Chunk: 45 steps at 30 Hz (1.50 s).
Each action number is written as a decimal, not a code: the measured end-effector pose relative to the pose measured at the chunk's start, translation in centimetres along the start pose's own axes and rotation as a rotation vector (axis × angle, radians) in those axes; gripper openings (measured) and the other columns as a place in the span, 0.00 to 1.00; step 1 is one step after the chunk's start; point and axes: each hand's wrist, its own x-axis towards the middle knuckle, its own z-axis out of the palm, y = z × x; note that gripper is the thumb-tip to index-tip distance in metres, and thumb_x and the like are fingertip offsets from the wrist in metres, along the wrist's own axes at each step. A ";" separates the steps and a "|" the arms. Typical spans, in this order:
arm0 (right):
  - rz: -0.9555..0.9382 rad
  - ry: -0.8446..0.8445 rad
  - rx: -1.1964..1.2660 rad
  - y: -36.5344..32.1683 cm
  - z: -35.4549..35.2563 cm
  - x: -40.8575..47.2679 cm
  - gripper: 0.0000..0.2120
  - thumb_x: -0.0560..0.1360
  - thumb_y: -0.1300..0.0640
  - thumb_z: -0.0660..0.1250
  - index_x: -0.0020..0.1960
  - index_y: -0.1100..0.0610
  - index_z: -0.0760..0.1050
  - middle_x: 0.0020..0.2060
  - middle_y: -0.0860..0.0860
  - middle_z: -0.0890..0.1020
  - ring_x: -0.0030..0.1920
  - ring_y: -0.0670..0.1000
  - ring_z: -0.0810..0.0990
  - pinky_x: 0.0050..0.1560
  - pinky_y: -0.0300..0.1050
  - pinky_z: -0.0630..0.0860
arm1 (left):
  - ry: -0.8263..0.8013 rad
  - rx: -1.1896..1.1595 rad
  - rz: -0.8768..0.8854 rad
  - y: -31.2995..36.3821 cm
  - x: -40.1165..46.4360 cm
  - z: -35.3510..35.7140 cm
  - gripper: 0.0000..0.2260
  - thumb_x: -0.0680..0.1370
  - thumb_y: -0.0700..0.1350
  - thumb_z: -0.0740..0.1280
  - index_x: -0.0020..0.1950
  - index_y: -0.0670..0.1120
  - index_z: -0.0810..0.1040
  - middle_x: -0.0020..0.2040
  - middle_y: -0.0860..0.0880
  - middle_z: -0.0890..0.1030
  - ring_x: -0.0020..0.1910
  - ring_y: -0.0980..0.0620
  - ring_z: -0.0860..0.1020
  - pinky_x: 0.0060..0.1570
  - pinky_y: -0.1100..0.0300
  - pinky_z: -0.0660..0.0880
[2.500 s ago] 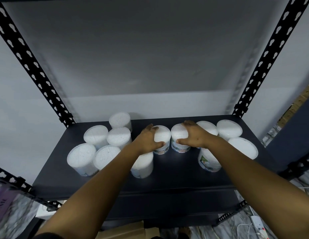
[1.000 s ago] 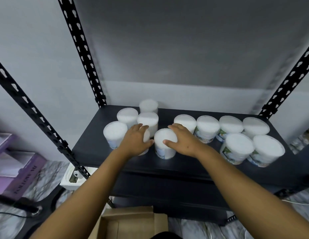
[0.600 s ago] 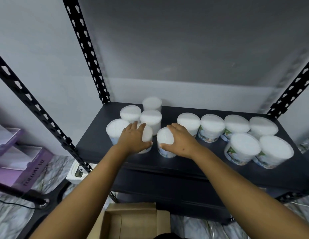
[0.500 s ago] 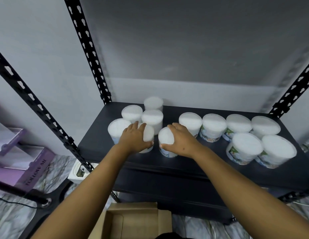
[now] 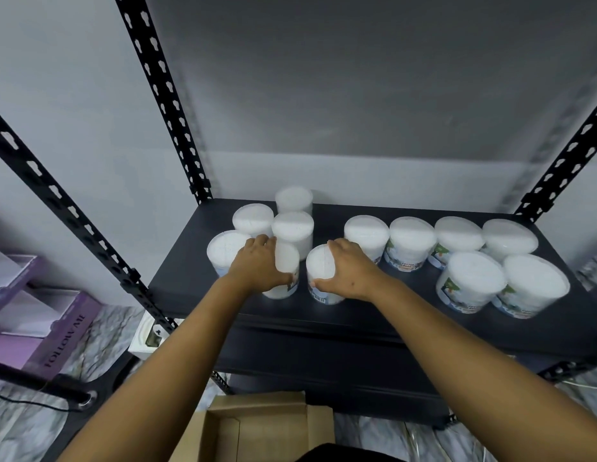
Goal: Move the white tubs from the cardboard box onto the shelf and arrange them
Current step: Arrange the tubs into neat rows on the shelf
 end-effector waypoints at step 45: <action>0.126 0.078 0.068 10.2 -3.1 -6.5 0.40 0.65 0.40 0.73 0.70 0.54 0.63 0.64 0.51 0.69 0.65 0.53 0.67 0.64 0.47 0.67 | -0.081 -0.111 0.235 10.9 0.1 2.3 0.37 0.67 0.61 0.72 0.69 0.45 0.65 0.64 0.46 0.67 0.63 0.47 0.65 0.63 0.54 0.65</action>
